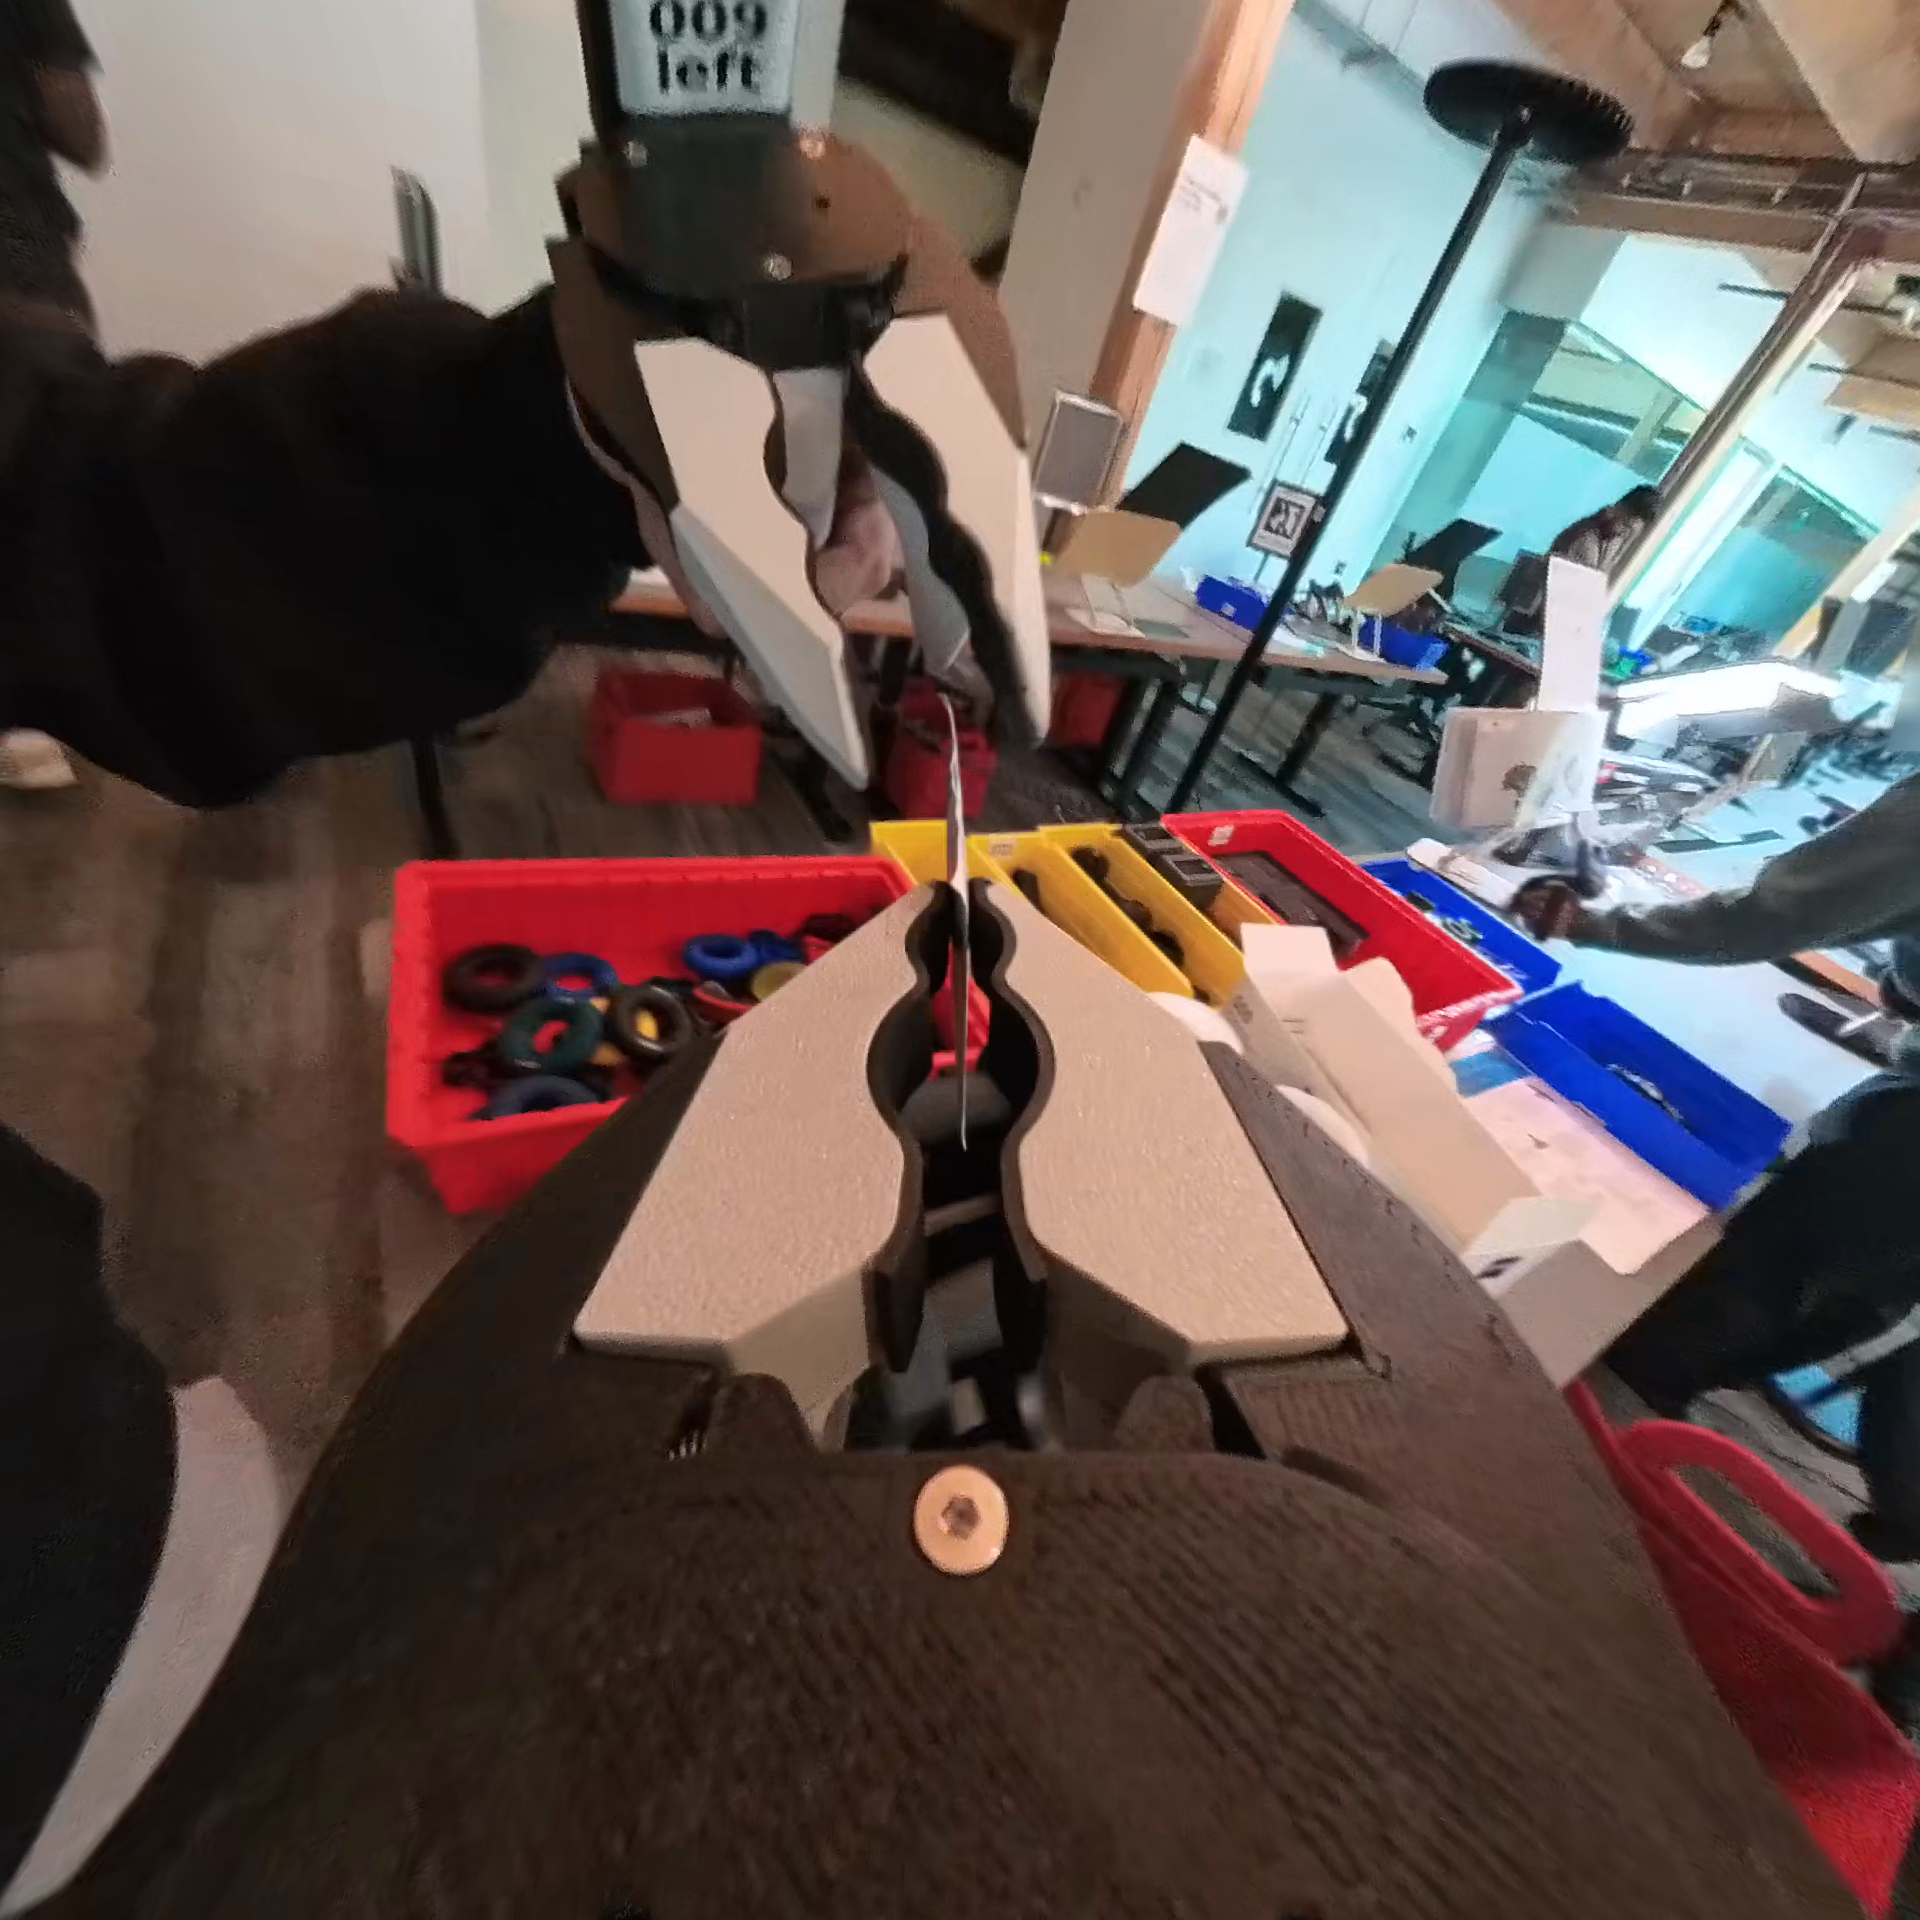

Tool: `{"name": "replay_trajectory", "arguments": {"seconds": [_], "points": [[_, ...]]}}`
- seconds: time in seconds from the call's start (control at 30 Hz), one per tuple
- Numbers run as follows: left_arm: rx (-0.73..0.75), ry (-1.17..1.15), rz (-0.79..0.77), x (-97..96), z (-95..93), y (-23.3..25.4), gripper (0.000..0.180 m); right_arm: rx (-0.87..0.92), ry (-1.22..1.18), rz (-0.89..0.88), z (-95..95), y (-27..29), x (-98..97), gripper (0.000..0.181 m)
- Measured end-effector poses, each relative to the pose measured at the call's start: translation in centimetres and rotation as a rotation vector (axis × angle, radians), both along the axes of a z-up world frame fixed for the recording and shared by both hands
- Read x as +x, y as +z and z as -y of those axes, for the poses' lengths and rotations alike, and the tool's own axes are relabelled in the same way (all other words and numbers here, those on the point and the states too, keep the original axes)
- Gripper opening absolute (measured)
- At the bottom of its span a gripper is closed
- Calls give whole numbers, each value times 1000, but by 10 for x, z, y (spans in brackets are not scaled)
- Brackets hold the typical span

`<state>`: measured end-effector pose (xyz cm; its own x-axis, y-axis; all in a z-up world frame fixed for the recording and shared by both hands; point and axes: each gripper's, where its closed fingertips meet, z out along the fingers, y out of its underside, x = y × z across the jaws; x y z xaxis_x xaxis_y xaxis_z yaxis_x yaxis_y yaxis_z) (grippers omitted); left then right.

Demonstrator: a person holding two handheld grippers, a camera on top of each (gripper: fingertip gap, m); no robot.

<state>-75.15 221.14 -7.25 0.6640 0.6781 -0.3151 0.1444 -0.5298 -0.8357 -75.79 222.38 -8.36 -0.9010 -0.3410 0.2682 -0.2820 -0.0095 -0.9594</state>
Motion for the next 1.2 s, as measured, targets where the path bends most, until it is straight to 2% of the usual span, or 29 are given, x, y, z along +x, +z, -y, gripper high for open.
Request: {"name": "replay_trajectory", "arguments": {"seconds": [0.13,0.2,0.37,0.47,0.73,0.8,0.97,1.03,1.13,1.2], "points": [[-41,3,44,14,-41,-3,19,-2,72,68,-43,6,23,1],[-38,-14,61,20,-60,-1,0,-4,72,67,-55,7,28,1],[-40,-17,166,34,-81,-3,0,-3,79,47,-73,9,35,3],[-66,21,235,39,-80,-7,0,-26,-18,-110,-74,12,26,23],[-123,51,386,39,-66,-20,0,130,83,-330,-56,4,37,17],[-124,51,406,36,-62,-22,0,170,111,-349,-49,-1,38,7],[-151,54,458,33,-49,-28,0,213,136,-438,-38,-10,38,0],[-107,57,481,33,-47,-29,0,189,111,-496,-36,-10,39,0],[56,32,559,39,-49,-27,0,119,62,-591,-36,-8,45,0],[112,16,609,46,-51,-33,0,122,53,-666,-38,-15,52,0]]}}
